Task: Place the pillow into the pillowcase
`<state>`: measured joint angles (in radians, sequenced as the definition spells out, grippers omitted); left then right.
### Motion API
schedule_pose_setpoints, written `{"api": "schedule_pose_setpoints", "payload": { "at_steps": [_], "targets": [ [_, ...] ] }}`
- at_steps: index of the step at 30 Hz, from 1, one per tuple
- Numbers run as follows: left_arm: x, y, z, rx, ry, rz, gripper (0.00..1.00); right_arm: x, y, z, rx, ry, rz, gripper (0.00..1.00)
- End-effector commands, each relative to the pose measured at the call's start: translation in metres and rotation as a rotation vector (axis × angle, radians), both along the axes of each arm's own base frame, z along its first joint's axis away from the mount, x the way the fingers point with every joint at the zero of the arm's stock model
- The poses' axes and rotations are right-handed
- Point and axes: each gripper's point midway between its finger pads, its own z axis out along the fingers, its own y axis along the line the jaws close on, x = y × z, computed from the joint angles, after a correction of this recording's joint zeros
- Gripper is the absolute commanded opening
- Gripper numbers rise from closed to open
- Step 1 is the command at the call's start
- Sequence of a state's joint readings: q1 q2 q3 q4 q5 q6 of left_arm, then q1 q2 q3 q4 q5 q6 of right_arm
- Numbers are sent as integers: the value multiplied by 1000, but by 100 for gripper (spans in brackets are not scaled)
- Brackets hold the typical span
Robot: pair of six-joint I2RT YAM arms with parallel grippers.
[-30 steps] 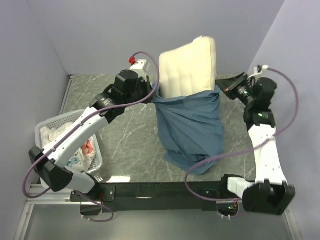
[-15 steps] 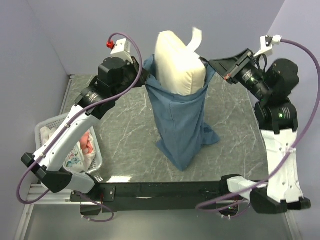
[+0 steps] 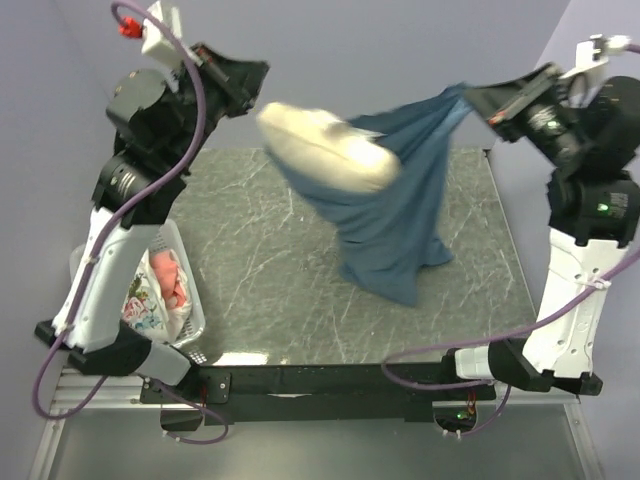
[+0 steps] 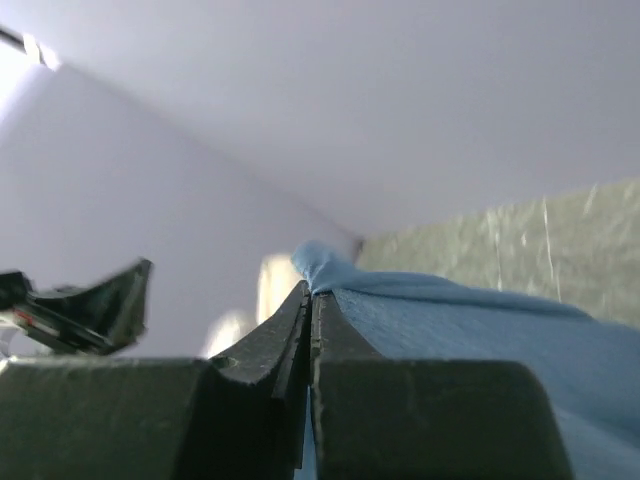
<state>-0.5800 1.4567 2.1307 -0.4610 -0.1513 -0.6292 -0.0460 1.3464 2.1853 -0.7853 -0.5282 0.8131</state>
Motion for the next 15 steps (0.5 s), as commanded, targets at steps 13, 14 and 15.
{"api": "schedule_pose_setpoints", "payload": {
  "at_steps": [13, 14, 15],
  "targets": [
    [-12, -3, -233, -163, 558, 42, 37, -32, 24, 23, -26, -200, 134, 3],
    [-21, -6, -243, -168, 573, 41, 39, -32, 23, 24, -34, -202, 122, 3],
    [-25, -2, -250, -175, 567, 69, 43, -33, 31, 23, -36, -200, 139, 3]
  ]
}}
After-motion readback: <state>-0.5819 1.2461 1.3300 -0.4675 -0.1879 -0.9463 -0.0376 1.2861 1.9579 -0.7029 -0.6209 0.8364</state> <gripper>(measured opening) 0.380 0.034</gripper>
